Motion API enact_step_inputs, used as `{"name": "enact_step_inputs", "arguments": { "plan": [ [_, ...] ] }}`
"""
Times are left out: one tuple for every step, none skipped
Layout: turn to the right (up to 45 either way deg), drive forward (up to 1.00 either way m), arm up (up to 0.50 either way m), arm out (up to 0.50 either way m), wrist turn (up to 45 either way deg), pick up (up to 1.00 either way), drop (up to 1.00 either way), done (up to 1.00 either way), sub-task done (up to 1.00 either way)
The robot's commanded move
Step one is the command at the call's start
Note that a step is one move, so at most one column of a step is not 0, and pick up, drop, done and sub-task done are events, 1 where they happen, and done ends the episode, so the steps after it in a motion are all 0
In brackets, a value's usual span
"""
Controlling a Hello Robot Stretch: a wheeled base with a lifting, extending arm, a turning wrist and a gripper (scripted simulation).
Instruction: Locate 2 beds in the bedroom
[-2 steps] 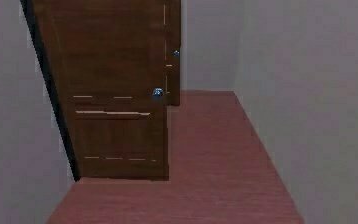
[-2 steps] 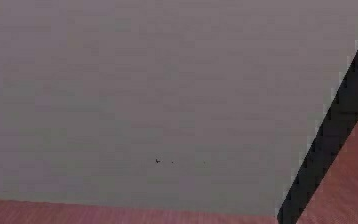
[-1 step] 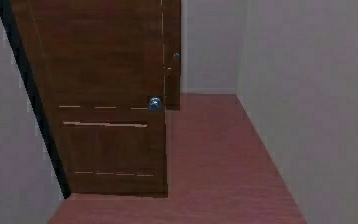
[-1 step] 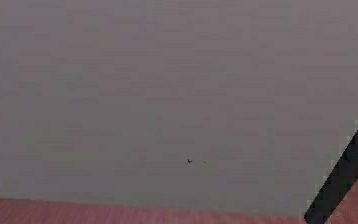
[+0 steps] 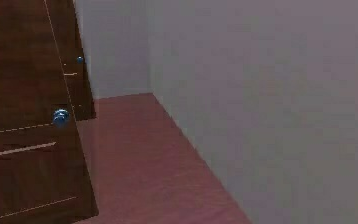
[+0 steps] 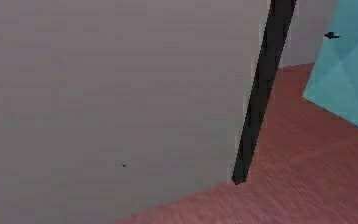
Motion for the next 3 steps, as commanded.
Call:
{"name": "enact_step_inputs", "arguments": {
  "plan": [
    [0.0,1.00,0.00,0.00,0.0,0.00,0.00,0.00,0.00],
    [0.0,0.25,0.00,0.00,0.0,0.00,0.00,0.00,0.00],
    [-45.0,0.00,0.00,0.00,0.0,0.00,0.00,0.00,0.00]
  ]
}}
